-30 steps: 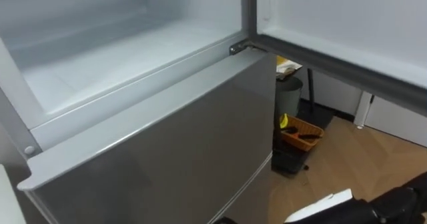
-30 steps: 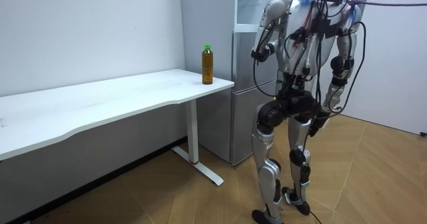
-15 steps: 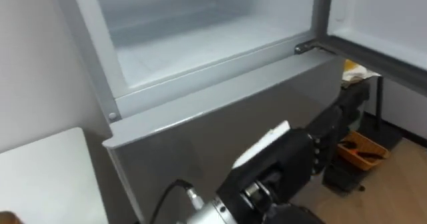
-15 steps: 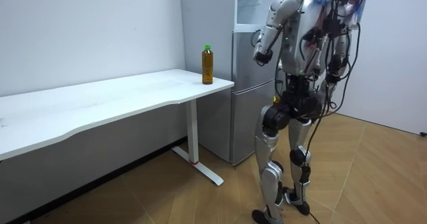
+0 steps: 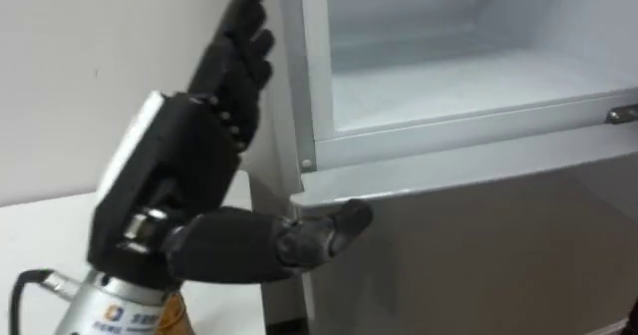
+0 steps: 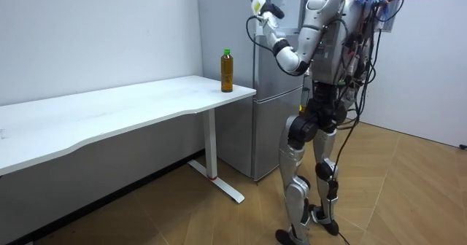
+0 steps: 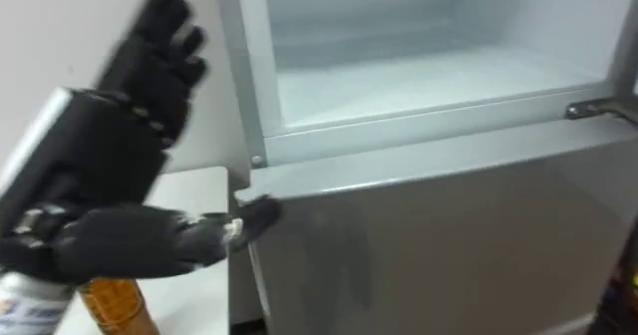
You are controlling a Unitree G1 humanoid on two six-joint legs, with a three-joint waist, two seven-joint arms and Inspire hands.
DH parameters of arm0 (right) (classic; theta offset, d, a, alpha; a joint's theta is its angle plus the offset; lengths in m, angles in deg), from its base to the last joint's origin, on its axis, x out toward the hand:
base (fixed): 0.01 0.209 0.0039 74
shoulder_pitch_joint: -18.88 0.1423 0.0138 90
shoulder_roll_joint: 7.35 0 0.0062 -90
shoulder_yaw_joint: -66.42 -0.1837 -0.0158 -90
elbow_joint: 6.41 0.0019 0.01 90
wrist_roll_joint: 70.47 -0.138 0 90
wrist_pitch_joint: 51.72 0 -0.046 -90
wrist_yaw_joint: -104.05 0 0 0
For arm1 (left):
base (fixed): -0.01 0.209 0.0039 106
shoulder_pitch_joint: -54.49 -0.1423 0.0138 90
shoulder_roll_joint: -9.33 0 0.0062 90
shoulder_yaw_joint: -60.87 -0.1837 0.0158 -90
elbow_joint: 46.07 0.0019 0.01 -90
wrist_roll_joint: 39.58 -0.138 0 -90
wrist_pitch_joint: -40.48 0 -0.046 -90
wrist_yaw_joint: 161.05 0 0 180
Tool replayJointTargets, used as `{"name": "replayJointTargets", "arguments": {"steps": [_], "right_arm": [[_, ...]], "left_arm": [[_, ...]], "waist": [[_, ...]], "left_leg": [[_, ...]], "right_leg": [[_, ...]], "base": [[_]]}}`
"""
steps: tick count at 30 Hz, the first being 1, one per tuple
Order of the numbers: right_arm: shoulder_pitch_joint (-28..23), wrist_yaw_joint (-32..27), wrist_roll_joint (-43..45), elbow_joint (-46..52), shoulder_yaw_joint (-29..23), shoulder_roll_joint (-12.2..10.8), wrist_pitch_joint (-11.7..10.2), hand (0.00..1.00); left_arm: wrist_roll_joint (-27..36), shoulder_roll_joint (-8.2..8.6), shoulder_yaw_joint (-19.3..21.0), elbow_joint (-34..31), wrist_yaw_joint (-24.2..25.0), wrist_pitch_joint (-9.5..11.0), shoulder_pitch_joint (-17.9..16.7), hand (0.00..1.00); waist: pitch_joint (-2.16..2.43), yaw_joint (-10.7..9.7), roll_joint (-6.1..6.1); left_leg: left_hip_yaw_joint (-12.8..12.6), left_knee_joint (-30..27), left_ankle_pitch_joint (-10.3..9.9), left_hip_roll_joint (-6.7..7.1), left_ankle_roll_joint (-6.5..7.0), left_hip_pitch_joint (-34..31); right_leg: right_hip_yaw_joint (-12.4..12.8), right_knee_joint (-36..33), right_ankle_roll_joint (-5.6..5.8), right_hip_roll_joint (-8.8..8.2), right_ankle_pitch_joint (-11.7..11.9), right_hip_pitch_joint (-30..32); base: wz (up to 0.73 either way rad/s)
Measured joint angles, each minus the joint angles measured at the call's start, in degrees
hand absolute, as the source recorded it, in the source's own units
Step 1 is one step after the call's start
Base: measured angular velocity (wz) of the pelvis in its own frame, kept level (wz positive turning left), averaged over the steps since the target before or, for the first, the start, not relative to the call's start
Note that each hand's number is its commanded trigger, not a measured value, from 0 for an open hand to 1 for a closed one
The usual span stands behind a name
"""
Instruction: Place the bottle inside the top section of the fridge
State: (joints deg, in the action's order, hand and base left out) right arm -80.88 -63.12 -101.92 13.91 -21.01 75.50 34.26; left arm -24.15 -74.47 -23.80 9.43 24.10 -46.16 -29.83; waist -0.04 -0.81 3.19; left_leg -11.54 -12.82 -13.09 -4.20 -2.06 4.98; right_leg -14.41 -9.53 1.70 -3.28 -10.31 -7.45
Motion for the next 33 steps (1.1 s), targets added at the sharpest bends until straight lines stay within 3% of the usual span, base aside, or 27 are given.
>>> {"name": "replayJointTargets", "arguments": {"steps": [5, 7, 11, 15, 21, 23, 25, 29, 33], "right_arm": [[-0.95, 2.48, 0.55, -0.55, -2.49, -0.16, -0.47, 0.0], [-1.83, 2.93, 0.4, -1.01, -4.43, -0.18, -1.55, 0.0], [-2.33, 2.85, 0.24, -1.56, -5.08, -0.31, -2.22, 0.0], [-3.11, 2.85, 0.25, -1.57, -6.45, -0.57, -2.28, 0.0], [-3.44, 2.26, 0.96, -1.54, -6.73, -0.43, -2.17, 0.0], [-3.4, 2.2, 1.79, -1.51, -7.39, -0.49, -2.16, 0.0], [-3.43, 2.02, 2.94, -1.37, -8.04, -0.72, -2.09, 0.0], [-4.13, 1.44, 4.42, -0.21, -8.26, -0.31, -2.04, 0.0], [-5.02, 0.37, 5.79, 1.34, -8.51, -0.34, -1.76, 0.0]], "left_arm": [[-0.8, -0.04, 9.7, -0.44, -5.31, 4.18, -1.44, 0.0], [-1.15, -0.05, 13.92, -0.49, -9.13, 5.29, -1.77, 0.0], [-1.3, -0.04, 18.34, -1.1, -13.78, 8.77, -2.05, 0.0], [-1.72, 0.19, 23.03, -0.61, -17.61, 10.04, -7.01, 0.0], [-2.6, 0.82, 23.02, 6.03, -22.75, 10.34, -17.18, 0.0], [-2.51, 1.64, 23.03, 9.16, -23.8, 10.23, -20.42, 0.0], [-2.32, 3.04, 22.93, 11.36, -25.91, 9.81, -23.36, 0.0], [-1.17, 4.03, 21.3, 19.11, -27.36, 10.05, -25.69, 0.0], [1.41, 4.15, 16.61, 33.13, -28.02, 10.19, -26.91, 0.0]], "waist": [[-0.22, 1.67, 0.45], [0.21, 2.02, 1.09], [0.27, 2.95, 1.03], [0.23, 3.86, 0.71], [0.02, 4.66, 0.28], [0.01, 4.58, 0.28], [0.0, 4.63, -0.47], [-0.13, 5.16, -0.97], [-0.03, 5.52, -1.43]], "left_leg": [[0.04, 0.1, 0.0, 0.41, 0.0, 0.53], [0.76, 0.07, 0.09, 0.77, 0.14, 0.51], [1.07, 0.08, 0.14, 1.03, 0.23, 0.59], [2.26, 0.08, 0.14, 1.14, 0.22, 0.96], [3.73, 0.03, 0.14, 1.65, 0.22, 0.85], [4.12, 0.01, 0.14, 1.8, 0.23, 0.69], [4.22, 0.02, 0.14, 1.88, 0.23, 0.54], [4.17, 0.06, 0.13, 2.02, 0.24, 0.48], [4.31, 0.06, 0.13, 2.06, 0.24, 0.51]], "right_leg": [[-0.08, 0.9, 0.27, -0.26, -0.56, -0.78], [-0.42, 0.76, 0.43, -0.52, -0.76, -0.89], [-1.0, 0.78, 0.59, -0.76, -0.86, -1.24], [-1.55, 0.95, 0.63, -0.75, -0.95, -2.06], [-3.13, 0.82, 0.8, -1.15, -1.72, -2.71], [-3.44, 0.83, 0.84, -1.26, -1.75, -2.7], [-3.69, 0.85, 0.9, -1.31, -1.78, -2.77], [-3.72, 0.8, 1.01, -1.46, -1.95, -2.63], [-3.9, 0.85, 1.02, -1.48, -1.96, -2.83]], "base": [[-0.01], [0.11], [0.08], [0.07], [0.15], [0.12], [0.05], [0.01], [0.0]]}}
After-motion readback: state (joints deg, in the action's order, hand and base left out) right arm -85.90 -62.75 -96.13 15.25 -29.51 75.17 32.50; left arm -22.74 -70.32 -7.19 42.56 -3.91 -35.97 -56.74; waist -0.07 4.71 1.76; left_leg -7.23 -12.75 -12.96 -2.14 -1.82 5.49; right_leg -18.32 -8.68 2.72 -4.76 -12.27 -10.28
